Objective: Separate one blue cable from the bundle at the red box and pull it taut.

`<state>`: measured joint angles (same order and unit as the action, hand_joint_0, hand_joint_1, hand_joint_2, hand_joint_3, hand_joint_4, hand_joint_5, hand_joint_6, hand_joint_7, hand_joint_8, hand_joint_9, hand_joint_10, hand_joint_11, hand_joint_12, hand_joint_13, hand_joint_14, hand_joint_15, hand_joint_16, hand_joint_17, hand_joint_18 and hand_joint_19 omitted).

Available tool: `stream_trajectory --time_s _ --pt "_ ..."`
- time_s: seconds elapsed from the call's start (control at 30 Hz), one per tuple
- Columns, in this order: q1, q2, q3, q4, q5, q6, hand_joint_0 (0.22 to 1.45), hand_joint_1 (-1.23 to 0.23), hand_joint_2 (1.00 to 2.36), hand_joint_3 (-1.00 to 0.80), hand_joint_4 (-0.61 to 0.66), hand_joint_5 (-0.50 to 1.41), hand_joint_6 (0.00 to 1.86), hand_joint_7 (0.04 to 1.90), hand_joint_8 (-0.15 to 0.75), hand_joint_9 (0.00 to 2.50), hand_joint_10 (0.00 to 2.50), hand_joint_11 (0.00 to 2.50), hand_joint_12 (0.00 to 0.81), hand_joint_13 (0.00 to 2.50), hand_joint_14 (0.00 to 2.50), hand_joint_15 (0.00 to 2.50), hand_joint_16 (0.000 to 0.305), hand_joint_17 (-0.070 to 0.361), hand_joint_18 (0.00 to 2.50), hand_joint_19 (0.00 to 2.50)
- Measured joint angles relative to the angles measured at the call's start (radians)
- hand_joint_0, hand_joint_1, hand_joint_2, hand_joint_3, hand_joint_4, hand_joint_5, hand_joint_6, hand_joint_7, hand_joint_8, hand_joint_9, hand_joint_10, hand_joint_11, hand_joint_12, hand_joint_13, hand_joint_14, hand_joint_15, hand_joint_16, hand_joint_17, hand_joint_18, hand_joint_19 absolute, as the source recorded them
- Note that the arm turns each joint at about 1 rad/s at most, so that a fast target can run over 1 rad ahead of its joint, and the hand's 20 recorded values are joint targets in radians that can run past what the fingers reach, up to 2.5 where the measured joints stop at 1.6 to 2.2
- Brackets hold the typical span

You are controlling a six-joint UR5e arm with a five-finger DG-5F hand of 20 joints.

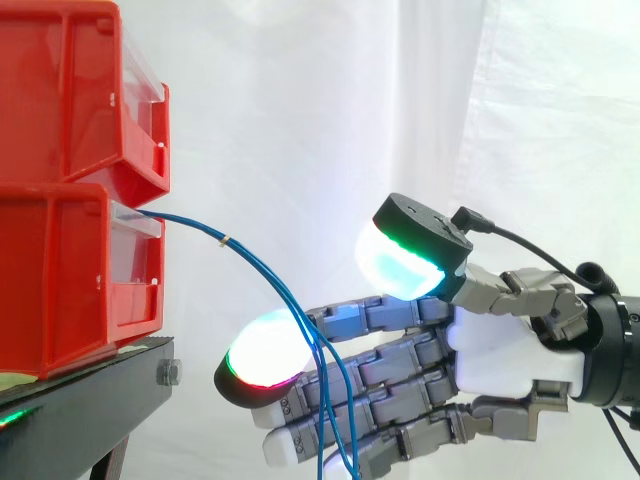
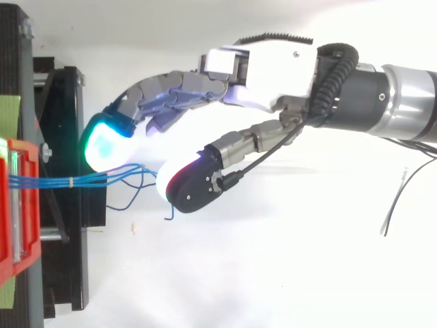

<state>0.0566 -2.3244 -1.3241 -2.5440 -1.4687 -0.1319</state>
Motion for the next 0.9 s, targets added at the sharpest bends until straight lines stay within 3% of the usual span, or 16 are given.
stream_trajectory --time_s 0.3,0.57,0.9 --pt "0.001 -0.019 0.007 0.048 -0.021 0.044 0.57 -0.59 1.0 -0.49 0.24 -0.24 0.5 0.74 0.346 0.4 0.01 0.31 0.41 0.5 0.01 0.32 0.054 0.122 0.57 0.52" --pt "-0.002 -0.073 0.058 0.091 -0.041 0.063 0.58 -0.59 1.0 -0.49 0.24 -0.24 0.5 0.74 0.348 0.42 0.01 0.33 0.414 0.54 0.01 0.33 0.054 0.122 0.6 0.53" --pt "-0.013 -0.079 0.073 0.093 -0.09 0.092 0.58 -0.59 1.0 -0.49 0.25 -0.23 0.5 0.75 0.352 0.45 0.01 0.33 0.412 0.57 0.01 0.35 0.055 0.123 0.65 0.57"
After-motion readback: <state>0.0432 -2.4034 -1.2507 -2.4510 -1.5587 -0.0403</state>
